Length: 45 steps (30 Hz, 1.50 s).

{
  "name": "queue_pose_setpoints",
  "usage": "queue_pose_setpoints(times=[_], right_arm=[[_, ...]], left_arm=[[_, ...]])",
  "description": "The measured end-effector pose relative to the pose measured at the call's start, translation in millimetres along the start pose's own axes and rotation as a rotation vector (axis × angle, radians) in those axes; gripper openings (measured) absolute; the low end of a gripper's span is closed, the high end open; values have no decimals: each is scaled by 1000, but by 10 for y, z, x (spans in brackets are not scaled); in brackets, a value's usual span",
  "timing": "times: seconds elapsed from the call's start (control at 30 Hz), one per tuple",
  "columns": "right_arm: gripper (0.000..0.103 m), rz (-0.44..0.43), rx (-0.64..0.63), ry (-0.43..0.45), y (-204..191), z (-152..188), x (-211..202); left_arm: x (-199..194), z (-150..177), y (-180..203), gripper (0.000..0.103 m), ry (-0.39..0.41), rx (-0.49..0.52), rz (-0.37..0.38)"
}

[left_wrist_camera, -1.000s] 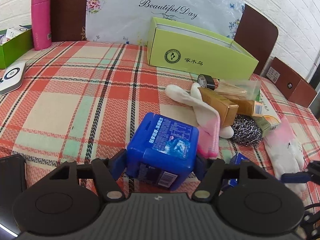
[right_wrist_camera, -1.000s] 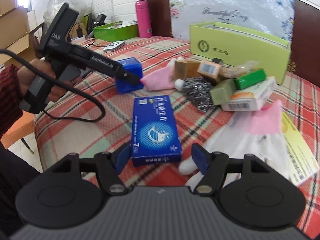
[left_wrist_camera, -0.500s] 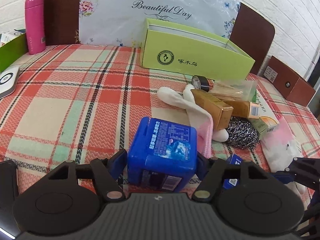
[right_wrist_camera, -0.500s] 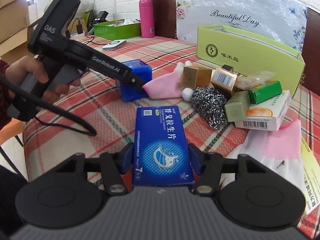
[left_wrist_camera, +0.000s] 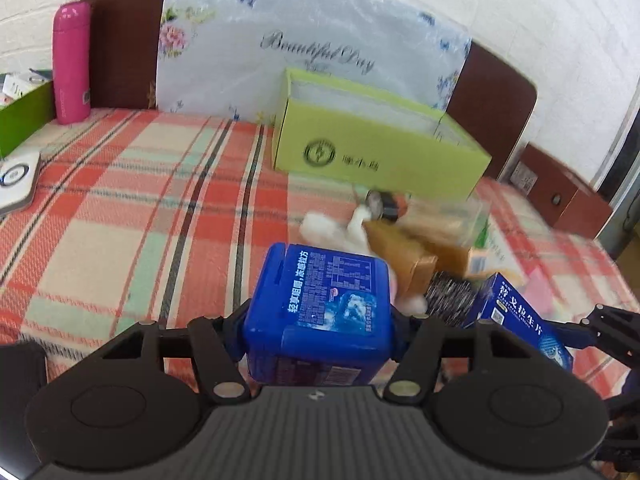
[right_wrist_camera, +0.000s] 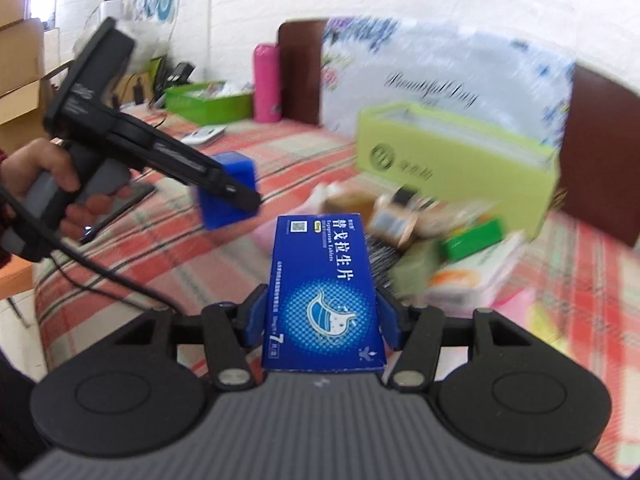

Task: Organize objects
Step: 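Place the blue cube and medicine box into the lime-green box, open both tools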

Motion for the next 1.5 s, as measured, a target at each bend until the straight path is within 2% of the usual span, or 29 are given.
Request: queue_pose_setpoints(times=[0.13,0.27,0.43,0.77,0.9,1.07,1.13,1.17,1.2,1.23,1.27,1.33,1.5], right_arm=[[55,87,-6,64,242,-238,-140],[55,171,46,128,557,-530,-165],[55,236,150,169,1014,-847,-57],[55,334,212,173,1758,-1245,450],[55,367,241,150,2068,-1298,719],[55,392,255,91,2365,-1250,1100],[56,391,261,63,2442,-1207,1239],[58,376,261,46,2471,-1179,1310],[63,367,262,29,2491,-1150,1367],[76,369,261,12,2502,-1119,1409],[80,376,245,8,2490,-1094,1425],[85,385,211,32,2434,-1077,1388],[100,403,195,91,2294,-1182,1123]], left_arm=[[-136,-344,149,64,78,11,58],[-151,-689,397,64,144,26,106],[33,-1139,625,64,166,-10,149],[813,-1920,612,64,168,-21,13],[1202,-2021,574,64,141,-12,-34],[1505,-2035,503,64,107,-31,-35],[1536,-2016,479,68,132,-36,-27],[1538,-2003,471,84,146,-32,-38],[1535,-1988,464,92,157,-28,-63],[1516,-1970,445,92,169,-29,-74],[1499,-1960,430,92,170,-31,-64],[1470,-1944,403,93,164,-49,-23],[1268,-1901,392,93,163,-70,-26]])
Point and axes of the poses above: each gripper's, at about its wrist camera, not at the fingertips, and x roughly the way its jaws point, y to its right, z to its underside, the point moved 5 cm from there along x, roughly the way its jaws point, and after that the axes turned 13 degrees about -z, right-handed, at the moved point
